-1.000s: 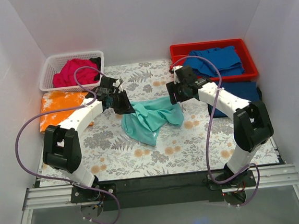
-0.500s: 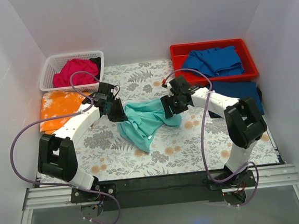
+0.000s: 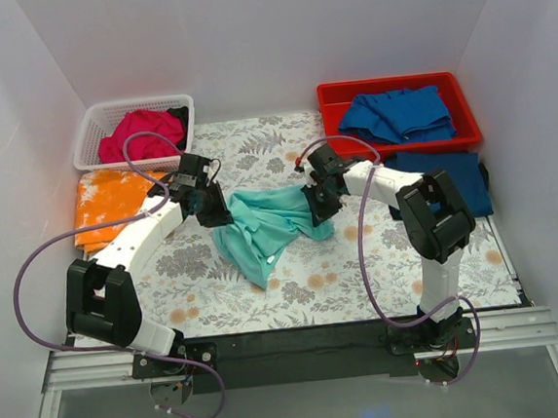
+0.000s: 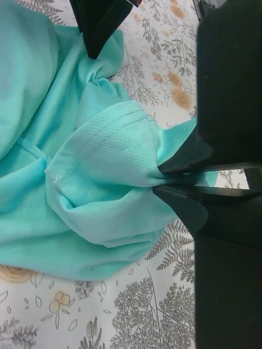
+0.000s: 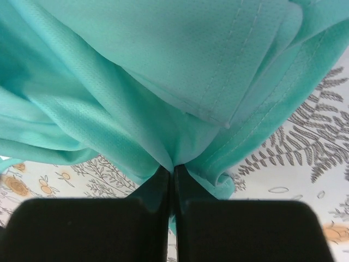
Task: Fold and stack the t-shirts
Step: Flatten out the tshirt
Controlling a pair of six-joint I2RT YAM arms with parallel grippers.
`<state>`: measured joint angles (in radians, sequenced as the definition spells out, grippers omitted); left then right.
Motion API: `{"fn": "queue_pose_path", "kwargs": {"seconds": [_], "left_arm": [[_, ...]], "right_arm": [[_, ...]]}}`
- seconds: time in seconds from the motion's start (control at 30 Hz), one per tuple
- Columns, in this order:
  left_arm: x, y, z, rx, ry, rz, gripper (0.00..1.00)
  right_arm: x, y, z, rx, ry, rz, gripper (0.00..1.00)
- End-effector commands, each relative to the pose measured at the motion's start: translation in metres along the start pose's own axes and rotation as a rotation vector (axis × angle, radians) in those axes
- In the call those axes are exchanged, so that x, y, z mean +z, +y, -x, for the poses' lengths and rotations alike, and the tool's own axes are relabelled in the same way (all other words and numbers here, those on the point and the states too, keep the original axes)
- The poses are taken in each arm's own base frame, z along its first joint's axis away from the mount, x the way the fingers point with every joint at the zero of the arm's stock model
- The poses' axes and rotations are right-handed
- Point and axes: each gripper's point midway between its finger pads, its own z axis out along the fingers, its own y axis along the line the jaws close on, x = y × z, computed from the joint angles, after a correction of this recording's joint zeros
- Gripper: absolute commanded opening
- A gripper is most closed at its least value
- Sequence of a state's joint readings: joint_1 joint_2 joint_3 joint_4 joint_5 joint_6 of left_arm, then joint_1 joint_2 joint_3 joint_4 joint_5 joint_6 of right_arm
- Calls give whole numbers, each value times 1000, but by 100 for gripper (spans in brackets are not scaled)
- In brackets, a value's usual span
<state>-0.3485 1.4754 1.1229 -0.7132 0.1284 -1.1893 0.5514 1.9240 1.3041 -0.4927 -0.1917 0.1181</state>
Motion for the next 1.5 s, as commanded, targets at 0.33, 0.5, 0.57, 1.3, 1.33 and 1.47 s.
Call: {"fn": "queue_pose_path", "kwargs": {"seconds": [0.33,0.5,0.57,1.3,1.33,1.47], "left_arm": [[-115,26,96,-86,-505,182,0],[-171,22,118,-113,-700,157,0],[-191,14,125,-107,-762,121,0],[-225,31,119,-156,-841,182,0],[-231,24,129,-149,-867,161,0],[-264,-8,163,-111,-970,58,0]], "right_arm": [[-143,-61,77,22,-349,-515,1],[-205,-80,88,70,-482,-640,1],[-229,-82,94,85,-537,-685,1],[-282,-81,18,218,-602,-731,1],[-288,-80,24,214,-617,-734,1],[-313,-73,49,199,-694,-734,1]]}}
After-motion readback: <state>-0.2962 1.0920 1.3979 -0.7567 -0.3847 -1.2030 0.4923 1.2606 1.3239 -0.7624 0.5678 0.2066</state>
